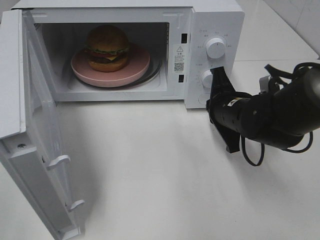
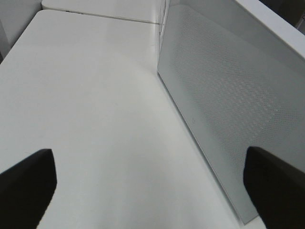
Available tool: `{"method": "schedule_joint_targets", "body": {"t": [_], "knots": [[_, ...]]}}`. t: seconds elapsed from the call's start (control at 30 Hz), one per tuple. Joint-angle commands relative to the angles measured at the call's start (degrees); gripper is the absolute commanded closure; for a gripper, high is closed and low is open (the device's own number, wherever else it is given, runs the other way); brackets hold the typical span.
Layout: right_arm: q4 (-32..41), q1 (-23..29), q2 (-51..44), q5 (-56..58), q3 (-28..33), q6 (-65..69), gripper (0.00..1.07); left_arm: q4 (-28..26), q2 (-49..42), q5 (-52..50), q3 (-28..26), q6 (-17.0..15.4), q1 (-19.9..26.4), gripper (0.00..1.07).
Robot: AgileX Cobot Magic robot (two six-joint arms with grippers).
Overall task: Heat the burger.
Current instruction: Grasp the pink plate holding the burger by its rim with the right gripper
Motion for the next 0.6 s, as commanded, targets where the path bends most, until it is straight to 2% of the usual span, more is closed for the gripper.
{"method": "schedule_joint_targets", "body": {"t": [0.03,0.1,0.13,0.2,0.3,0.37,0.6], "knots": [[-0.52,-0.40,-3.04,3.78,0.80,-6.88,1.07,-0.06,-0.23,-0.46,0.00,0.11,0.00,0.06],[-0.57,-0.46,-5.84,9.68,0.74,-17.76,1.07,-0.06,-0.23,-0.46,0.00,0.11,0.00,0.06],[-0.57,-0.46,-5.84,9.68,0.74,-17.76,1.07,-0.06,-0.23,-0.46,0.00,0.11,0.00,0.06],[-0.57,-0.46,-8.77,14.84,0.74,-27.67,1.07,-0.06,-0.23,-0.46,0.00,0.11,0.00,0.06],[-0.57,-0.92,-10.20,18.96,0.63,-33.63,1.07,-0.06,-0.23,-0.46,0.00,0.11,0.00,0.06],[-0.57,-2.06,-11.69,25.15,0.63,-42.74,1.07,-0.06,-0.23,-0.46,0.00,0.11,0.00,0.06],[-2.58,-4.35,-13.87,36.55,-0.11,-54.72,1.07,-0.06,-0.23,-0.46,0.00,0.11,0.00,0.06]]}}
